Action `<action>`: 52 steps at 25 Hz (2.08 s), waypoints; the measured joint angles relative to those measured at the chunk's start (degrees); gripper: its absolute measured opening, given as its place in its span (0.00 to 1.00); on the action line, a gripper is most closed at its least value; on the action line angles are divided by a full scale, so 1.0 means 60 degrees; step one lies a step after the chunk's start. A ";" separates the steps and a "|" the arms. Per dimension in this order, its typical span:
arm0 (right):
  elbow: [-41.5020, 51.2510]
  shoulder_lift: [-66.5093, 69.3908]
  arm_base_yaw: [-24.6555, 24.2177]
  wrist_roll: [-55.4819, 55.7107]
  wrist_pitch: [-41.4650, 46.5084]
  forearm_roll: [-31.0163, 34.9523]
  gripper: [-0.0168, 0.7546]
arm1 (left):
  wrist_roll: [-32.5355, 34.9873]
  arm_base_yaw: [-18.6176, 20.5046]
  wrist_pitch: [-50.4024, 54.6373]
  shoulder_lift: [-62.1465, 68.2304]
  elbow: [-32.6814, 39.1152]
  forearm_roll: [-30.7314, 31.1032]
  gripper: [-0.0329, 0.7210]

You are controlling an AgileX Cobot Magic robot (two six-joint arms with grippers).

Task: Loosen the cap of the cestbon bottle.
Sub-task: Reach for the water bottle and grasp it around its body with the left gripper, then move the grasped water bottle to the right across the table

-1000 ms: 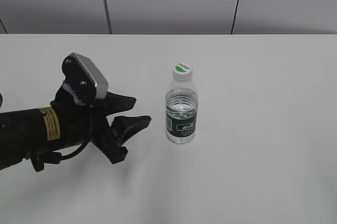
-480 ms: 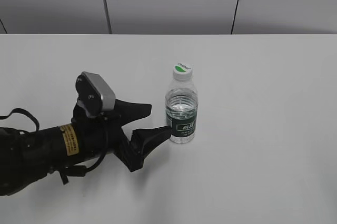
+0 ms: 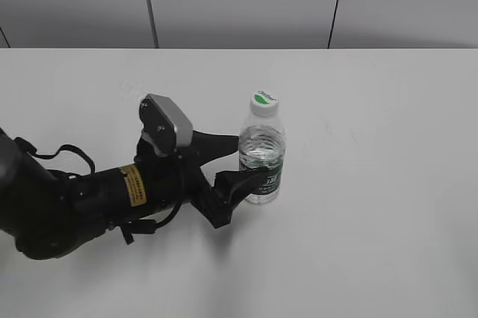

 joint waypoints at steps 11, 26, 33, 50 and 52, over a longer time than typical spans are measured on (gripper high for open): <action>0.0000 0.0000 0.0000 0.0000 0.0000 0.0000 0.03 | -0.0028 -0.0421 0.0443 0.0816 -0.1468 -0.0163 0.83; 0.0000 0.0000 0.0000 0.0000 0.0000 0.0000 0.03 | -0.0752 -0.0809 0.1111 0.1400 -0.2914 -0.0192 0.74; 0.0000 0.0000 0.0000 0.0000 0.0000 0.0000 0.03 | -0.0755 -0.0817 0.0894 0.1444 -0.2914 -0.0175 0.74; 0.0000 0.0000 0.0000 0.0000 0.0000 0.0026 0.03 | -0.1112 -0.0829 0.0186 0.1518 -0.2914 0.3122 0.74; 0.0000 0.0000 0.0000 0.0000 0.0000 0.0026 0.03 | -0.1209 -0.0829 0.0155 0.1518 -0.2914 0.3264 0.74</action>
